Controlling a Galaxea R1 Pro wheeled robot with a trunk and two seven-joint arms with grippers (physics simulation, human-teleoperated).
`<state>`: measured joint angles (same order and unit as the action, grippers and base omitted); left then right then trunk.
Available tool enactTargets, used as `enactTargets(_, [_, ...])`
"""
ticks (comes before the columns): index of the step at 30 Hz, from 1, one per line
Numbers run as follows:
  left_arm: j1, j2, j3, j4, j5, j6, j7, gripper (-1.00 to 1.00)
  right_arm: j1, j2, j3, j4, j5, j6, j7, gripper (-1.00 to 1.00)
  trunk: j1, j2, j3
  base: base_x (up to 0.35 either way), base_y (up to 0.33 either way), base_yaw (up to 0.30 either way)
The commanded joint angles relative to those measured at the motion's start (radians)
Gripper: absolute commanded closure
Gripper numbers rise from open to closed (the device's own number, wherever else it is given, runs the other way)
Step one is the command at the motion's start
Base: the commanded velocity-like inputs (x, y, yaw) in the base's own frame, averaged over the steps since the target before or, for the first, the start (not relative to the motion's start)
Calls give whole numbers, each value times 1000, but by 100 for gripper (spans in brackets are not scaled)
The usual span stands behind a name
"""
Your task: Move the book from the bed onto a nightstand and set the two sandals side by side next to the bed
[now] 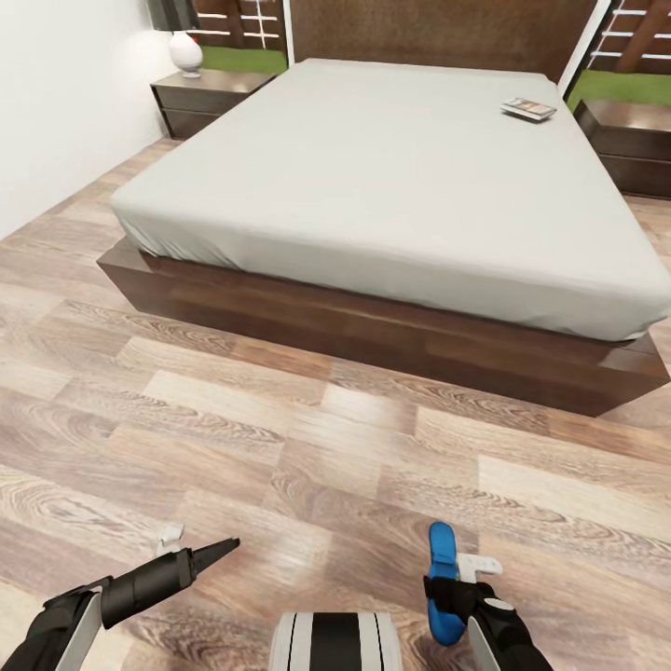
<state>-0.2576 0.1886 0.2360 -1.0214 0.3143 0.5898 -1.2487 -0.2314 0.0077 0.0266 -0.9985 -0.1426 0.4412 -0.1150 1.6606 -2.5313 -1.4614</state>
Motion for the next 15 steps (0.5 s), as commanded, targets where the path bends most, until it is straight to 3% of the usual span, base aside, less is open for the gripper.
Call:
enactTargets(1, [0,0,0,0,3,10,-2,-100,0,-1,3,-2,-11,4,-9,-100,0,0,-1,95,0,0])
enactTargets(15, [0,-5,-7,3,2,7,2,-100,0,-2,2,-33,-8,-2,-9,-100,0,0,-1,10,0,0])
